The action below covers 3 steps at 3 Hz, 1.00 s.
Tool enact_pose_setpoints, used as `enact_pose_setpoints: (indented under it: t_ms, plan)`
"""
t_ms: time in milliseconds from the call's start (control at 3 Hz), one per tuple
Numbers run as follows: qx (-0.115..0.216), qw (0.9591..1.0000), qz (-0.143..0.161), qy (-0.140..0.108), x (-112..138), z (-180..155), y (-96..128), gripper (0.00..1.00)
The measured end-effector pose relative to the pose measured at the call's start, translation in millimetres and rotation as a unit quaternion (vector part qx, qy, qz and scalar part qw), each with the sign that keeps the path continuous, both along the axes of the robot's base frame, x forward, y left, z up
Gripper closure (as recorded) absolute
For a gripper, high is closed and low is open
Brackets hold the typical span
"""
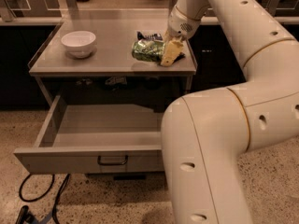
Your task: Place green can into top drawer
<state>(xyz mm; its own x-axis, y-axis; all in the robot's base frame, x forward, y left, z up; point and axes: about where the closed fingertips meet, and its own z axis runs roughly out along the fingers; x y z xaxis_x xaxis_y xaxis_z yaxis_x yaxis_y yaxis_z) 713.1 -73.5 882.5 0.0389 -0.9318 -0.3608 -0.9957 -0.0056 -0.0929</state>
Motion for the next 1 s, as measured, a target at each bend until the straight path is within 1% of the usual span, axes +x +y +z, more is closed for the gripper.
enact_pose_setpoints:
  t_ms: [333, 667, 1000]
  plan:
    - [0.003, 0.9999, -0.005, -0.009, 7, -2, 3, 1.0]
    - [0.039, 0.9987, 0.023, 0.022, -4, -25, 9, 1.0]
    - [0.088, 0.9907, 0.074, 0.073, -40, -43, 14, 1.0]
